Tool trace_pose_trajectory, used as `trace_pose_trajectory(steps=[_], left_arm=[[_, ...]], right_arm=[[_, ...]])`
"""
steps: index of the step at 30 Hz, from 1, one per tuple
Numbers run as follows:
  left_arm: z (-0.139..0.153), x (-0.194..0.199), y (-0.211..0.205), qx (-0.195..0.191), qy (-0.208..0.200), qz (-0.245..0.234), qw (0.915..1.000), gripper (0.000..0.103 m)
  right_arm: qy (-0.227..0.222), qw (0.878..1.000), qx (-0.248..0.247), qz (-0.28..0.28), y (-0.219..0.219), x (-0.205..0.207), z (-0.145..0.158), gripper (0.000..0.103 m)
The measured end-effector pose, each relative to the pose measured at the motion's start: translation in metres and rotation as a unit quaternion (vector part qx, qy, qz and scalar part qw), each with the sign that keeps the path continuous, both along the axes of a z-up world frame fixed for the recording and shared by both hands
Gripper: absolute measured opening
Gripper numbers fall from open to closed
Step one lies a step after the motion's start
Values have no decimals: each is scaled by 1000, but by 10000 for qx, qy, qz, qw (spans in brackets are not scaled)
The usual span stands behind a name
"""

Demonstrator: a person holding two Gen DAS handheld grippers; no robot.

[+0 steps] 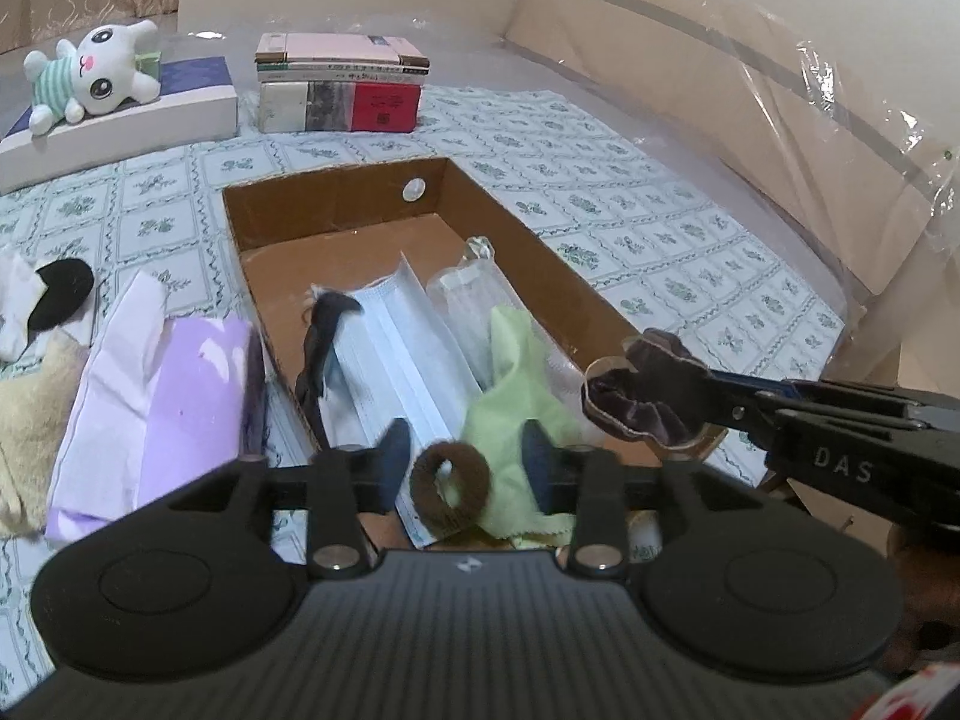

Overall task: Organize soft objects
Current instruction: 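Open both grippers to drop the hair tie and scrunchie into the box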

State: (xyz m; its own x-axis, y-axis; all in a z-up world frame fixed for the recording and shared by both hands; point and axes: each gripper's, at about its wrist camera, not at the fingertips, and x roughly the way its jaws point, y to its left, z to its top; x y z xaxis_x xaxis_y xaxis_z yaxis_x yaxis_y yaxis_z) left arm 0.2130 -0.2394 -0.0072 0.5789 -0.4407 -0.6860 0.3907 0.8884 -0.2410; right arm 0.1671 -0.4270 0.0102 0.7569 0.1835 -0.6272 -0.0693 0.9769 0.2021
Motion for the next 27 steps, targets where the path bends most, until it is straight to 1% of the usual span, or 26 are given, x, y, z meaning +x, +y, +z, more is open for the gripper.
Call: trace_pose_trajectory(steps=[9,11,12,13,14,15,16,19,23,27], left_arm=[[5,-15,21,-102,-88,133,9998,38],[6,-16,25,-144,-59,193,9997,38],[6,-17,27,-157,-53,208,9996,38],[6,-18,28,-167,-50,223,9996,38],[7,-19,29,-173,-51,234,9996,38],[8,-20,30,-180,-60,234,9995,38],[8,-21,31,-181,-72,234,9995,38],[11,-26,35,-188,-117,253,9994,38],[16,-39,43,-195,-186,292,9992,38],[20,-53,56,-191,-220,349,9990,38]], right_arm=[[89,9999,114,28,-3,7,-10,14],[122,9996,240,79,-3,9,-12,14],[156,9994,300,105,-3,10,-14,16],[170,9992,348,105,-4,11,-15,26],[157,9991,382,74,-4,11,-16,32],[124,9990,415,51,-5,10,-16,47],[79,9989,459,18,-7,9,-16,55],[22,9983,580,-41,-10,2,-12,55],[-33,9970,758,-128,-10,-17,-5,55],[-37,9972,746,-90,1,-38,0,55]])
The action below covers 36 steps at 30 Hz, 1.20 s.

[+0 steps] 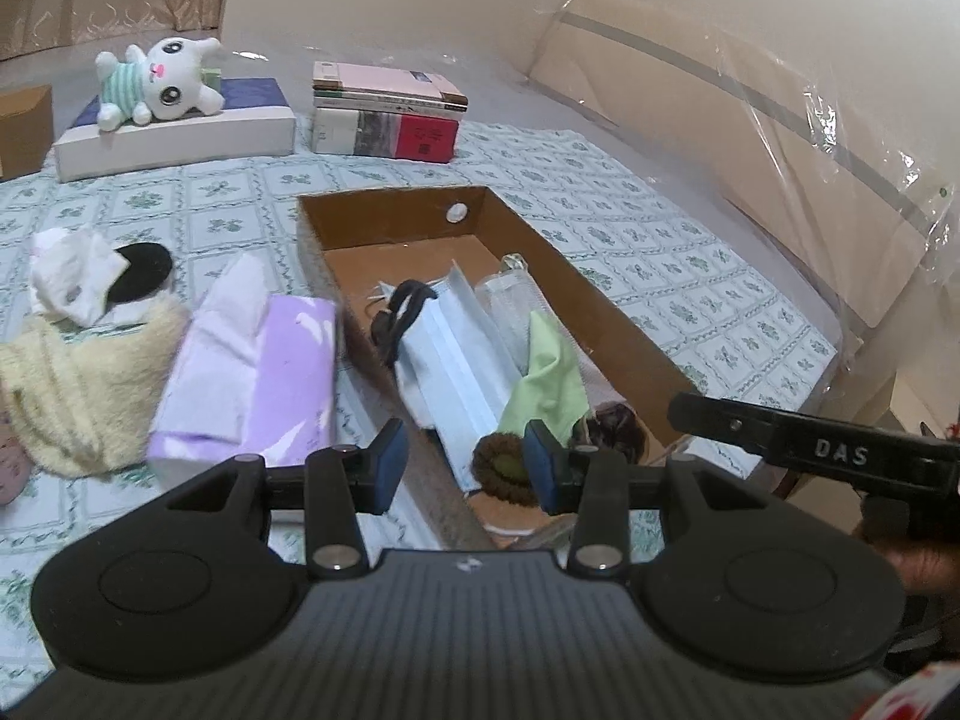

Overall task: Organize soft objects
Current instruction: 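Open both grippers to drop the hair tie and scrunchie into the box, then move both grippers away from the box toward the yellow towel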

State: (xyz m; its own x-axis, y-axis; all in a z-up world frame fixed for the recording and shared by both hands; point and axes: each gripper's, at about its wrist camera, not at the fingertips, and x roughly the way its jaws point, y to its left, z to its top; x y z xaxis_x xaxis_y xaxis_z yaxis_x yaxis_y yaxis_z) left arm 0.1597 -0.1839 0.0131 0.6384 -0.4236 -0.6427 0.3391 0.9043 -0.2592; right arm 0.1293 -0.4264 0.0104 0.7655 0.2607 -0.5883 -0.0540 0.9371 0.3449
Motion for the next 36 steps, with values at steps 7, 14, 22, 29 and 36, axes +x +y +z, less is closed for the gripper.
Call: trace_pose_trajectory(steps=[7,14,22,29,36], left_arm=[[9,-26,35,47,-77,274,9996,38],[18,-49,85,52,-178,675,9975,38],[24,-69,143,56,-239,1128,9933,38],[20,-79,179,-24,-202,1481,9888,38],[18,-82,197,-90,-186,1624,9865,38]], right_arm=[[-155,9998,86,122,27,-27,16,55],[-277,9986,83,453,67,-40,26,55],[-303,9957,-3,876,117,-44,30,55],[-298,9922,-115,1204,151,-38,31,55],[-283,9904,-188,1344,168,-36,30,55]])
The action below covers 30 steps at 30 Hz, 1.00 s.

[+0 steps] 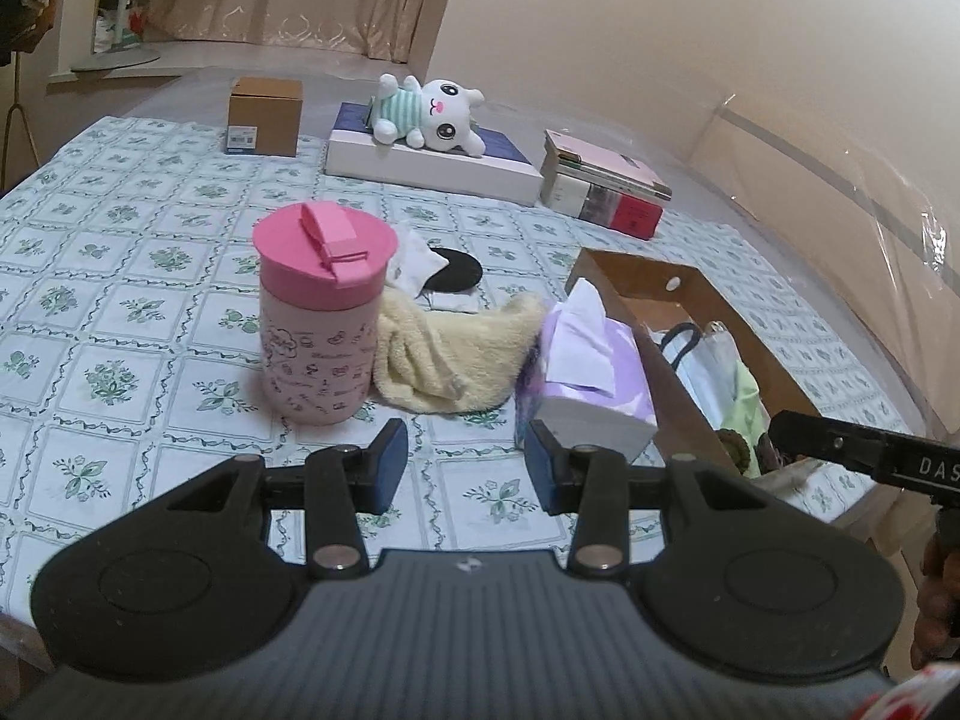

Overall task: Organize soft objects
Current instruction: 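Move both grippers away from the box toward the yellow towel, then grasp the yellow towel with the right gripper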

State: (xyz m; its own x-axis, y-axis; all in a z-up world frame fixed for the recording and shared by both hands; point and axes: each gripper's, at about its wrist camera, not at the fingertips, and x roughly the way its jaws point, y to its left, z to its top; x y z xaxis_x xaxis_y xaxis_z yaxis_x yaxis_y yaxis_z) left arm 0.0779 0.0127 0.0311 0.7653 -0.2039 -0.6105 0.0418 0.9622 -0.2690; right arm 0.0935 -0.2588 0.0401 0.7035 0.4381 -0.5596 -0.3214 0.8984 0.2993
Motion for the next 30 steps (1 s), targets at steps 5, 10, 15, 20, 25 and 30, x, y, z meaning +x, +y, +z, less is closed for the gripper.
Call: trace_pose_trajectory(steps=[5,10,15,20,25,30], left_arm=[[0,2,3,62,-33,-6,10000,38],[1,6,11,192,-53,-42,9998,38],[3,15,25,367,-2,-102,9993,38],[3,26,44,523,42,-82,9986,43],[-4,40,67,654,172,-62,9977,57],[-16,57,89,815,330,-116,9961,66]], right_arm=[[-7,9998,-134,161,8,2,-2,55],[-30,9980,-417,464,21,12,-5,56],[-93,9947,-537,869,39,30,-8,78],[-152,9875,-815,1340,66,61,-14,81],[-183,9773,-1078,1813,95,97,-25,85],[-256,9567,-1580,2433,132,129,-45,88]])
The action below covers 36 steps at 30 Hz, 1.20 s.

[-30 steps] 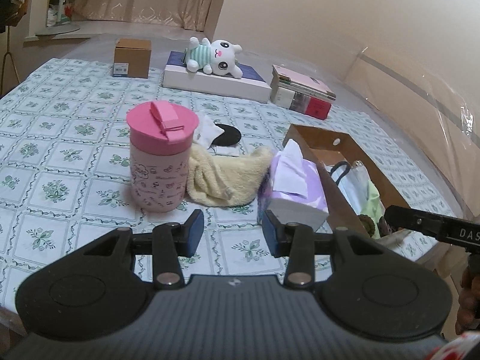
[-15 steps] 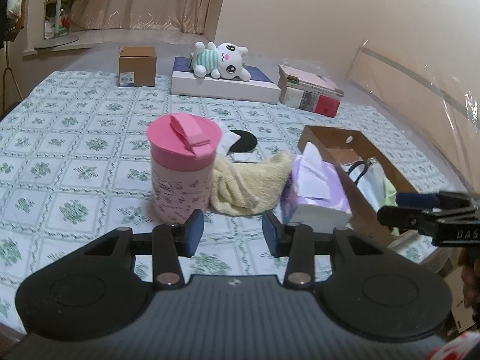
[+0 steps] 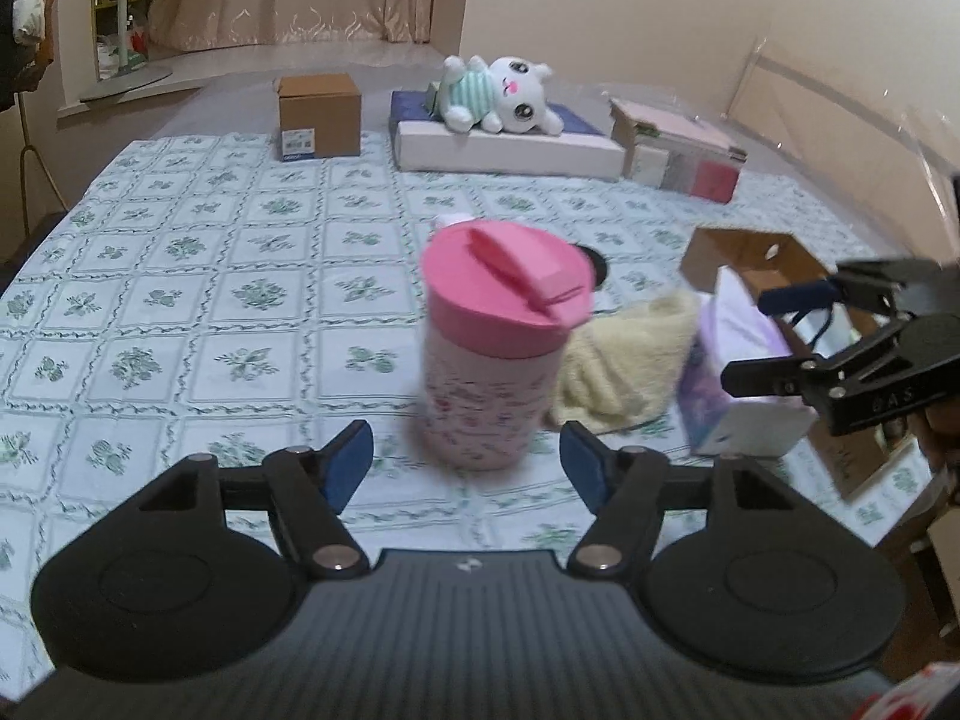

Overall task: Organize soft objects
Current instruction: 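Grasp the yellow towel with the right gripper, then lift the towel with the right gripper while the left gripper grasps the white sock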

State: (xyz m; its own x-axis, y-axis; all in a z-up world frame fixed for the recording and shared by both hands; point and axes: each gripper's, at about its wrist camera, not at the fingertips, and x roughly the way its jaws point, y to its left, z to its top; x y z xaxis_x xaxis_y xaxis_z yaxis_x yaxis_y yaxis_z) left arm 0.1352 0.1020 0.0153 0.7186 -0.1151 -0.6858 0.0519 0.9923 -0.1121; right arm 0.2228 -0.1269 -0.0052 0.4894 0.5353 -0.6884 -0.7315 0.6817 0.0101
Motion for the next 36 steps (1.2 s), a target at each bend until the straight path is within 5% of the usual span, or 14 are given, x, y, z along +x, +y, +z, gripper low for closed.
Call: trace_pose_trajectory(steps=[8,18,20,25,36], left_arm=[[-20,28,29,51,208,30,9998,68],[-44,57,52,-33,355,-3,9994,68],[-47,60,55,-54,370,1,9993,68],[-49,63,60,-89,378,22,9992,68],[-14,59,76,-130,202,79,9997,68]], right_arm=[[-3,9926,-938,777,45,42,-45,88],[80,9673,-2069,1466,88,75,-98,87],[310,9708,-1953,1357,88,82,-100,77],[360,9754,-1833,1172,83,85,-94,29],[260,9962,-796,222,42,74,-30,20]])
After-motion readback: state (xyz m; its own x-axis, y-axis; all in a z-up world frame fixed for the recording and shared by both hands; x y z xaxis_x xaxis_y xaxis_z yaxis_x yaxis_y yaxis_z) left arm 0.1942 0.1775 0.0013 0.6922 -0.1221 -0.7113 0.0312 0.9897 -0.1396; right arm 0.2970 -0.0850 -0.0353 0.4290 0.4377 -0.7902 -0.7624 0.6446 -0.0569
